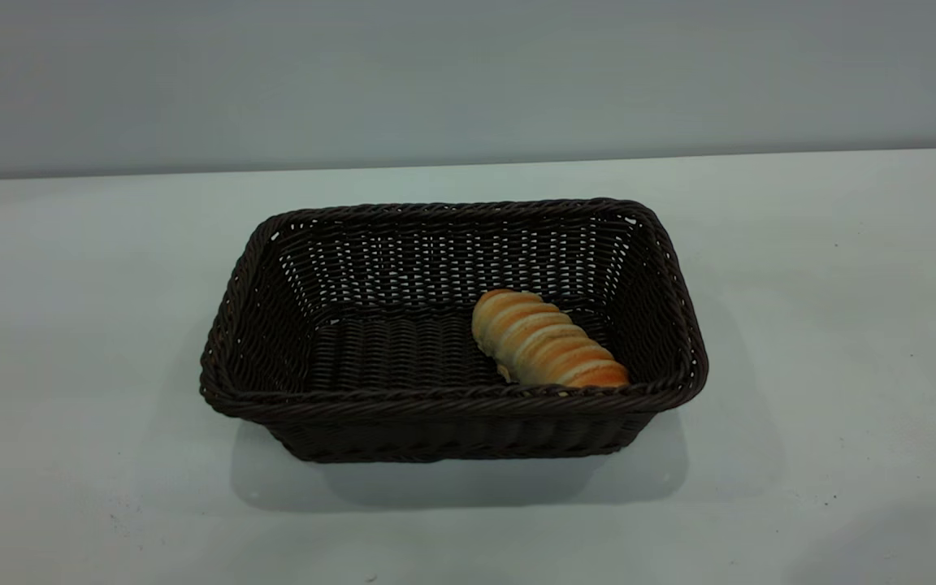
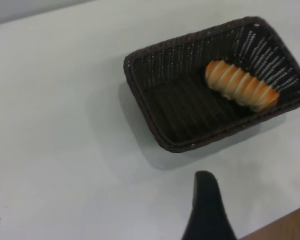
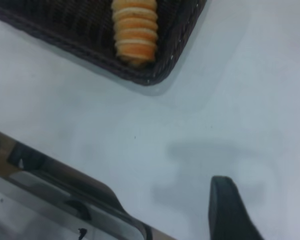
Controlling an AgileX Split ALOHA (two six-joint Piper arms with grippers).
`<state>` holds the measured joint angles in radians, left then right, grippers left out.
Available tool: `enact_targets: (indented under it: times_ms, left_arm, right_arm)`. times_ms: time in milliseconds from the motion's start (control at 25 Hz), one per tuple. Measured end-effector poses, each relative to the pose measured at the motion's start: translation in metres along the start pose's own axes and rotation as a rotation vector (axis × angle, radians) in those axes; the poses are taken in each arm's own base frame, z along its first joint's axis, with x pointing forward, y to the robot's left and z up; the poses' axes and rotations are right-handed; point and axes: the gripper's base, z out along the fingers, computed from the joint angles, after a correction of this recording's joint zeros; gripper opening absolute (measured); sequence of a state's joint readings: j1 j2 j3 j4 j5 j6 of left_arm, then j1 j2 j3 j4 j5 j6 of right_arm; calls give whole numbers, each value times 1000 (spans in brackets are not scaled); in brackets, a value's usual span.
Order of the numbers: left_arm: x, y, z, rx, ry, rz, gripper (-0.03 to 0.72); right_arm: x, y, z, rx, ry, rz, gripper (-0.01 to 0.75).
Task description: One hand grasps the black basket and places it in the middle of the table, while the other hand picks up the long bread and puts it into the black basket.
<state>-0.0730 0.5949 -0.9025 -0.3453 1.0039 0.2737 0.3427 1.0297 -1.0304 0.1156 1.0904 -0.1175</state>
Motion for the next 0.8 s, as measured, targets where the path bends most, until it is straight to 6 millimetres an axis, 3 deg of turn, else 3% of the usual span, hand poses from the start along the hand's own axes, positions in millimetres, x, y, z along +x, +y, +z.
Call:
enact_targets:
  times_ms: [240, 400, 560, 800]
  left_arm:
    - [30, -11, -20, 0, -51, -4, 573]
    - [51, -12, -16, 7, -3, -10, 573]
    - [70, -9, -4, -2, 56, -32, 573]
    - [89, -6, 10, -12, 111, -45, 573]
  right_arm:
    - [55, 7, -36, 5, -123, 19, 356]
    - [94, 11, -51, 9, -213, 22, 355]
    - [127, 12, -54, 32, -282, 29, 356]
    - [164, 9, -43, 78, -333, 49, 356]
